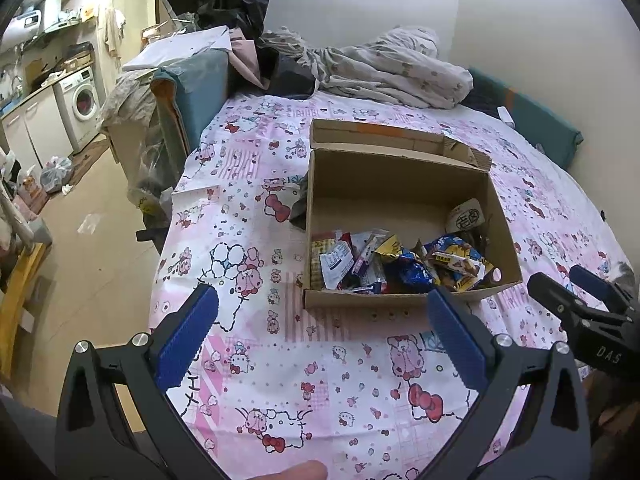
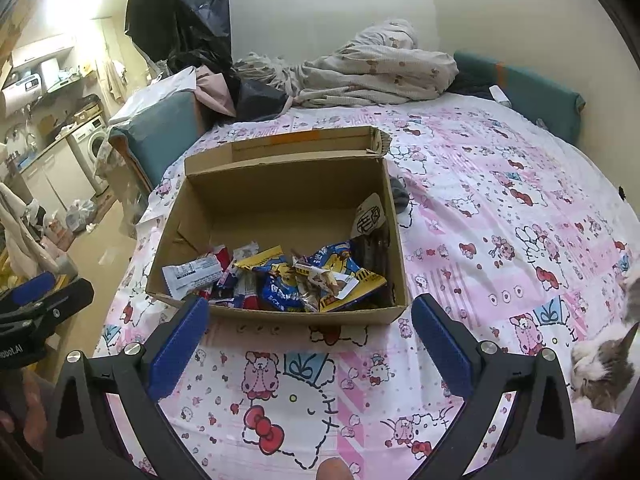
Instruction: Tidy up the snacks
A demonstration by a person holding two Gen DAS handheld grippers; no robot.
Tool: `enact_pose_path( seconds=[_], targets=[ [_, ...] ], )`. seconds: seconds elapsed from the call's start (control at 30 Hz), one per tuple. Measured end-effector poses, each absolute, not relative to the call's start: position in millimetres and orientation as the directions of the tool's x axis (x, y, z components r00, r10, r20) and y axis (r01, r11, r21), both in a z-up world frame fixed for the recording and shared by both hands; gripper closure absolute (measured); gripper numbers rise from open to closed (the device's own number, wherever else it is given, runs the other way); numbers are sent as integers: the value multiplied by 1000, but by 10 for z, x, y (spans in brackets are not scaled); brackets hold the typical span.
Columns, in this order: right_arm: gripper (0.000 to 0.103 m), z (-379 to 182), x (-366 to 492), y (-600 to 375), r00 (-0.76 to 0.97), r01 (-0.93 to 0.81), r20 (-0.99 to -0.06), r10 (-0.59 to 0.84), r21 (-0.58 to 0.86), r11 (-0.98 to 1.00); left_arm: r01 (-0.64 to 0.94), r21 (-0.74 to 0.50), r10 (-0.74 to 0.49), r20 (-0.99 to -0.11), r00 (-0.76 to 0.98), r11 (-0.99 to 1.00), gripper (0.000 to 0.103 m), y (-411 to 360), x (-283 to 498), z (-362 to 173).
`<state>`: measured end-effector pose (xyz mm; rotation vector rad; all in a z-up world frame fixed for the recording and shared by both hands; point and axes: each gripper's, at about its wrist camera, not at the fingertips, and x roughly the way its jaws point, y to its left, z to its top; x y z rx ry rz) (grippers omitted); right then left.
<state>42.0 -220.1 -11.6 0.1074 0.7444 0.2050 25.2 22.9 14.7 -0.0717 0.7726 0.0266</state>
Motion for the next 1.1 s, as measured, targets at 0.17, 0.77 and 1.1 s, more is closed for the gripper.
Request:
enact_pose_path(
  seconds=[0.17, 0.77, 1.1],
  targets=[
    [0, -116, 429, -2206, 717, -149, -661, 222, 166, 975, -49, -55, -3, -698, 716, 997, 0, 224, 249, 138],
    [0, -97, 431, -2230, 716, -138, -665, 213, 165, 977, -51, -68, -12, -706, 708, 996, 0, 234, 265, 133],
    [0, -102, 422, -2227, 714, -135, -666, 216, 172, 976, -52, -92, -29, -715, 699, 994, 0, 236, 279, 87]
  ],
)
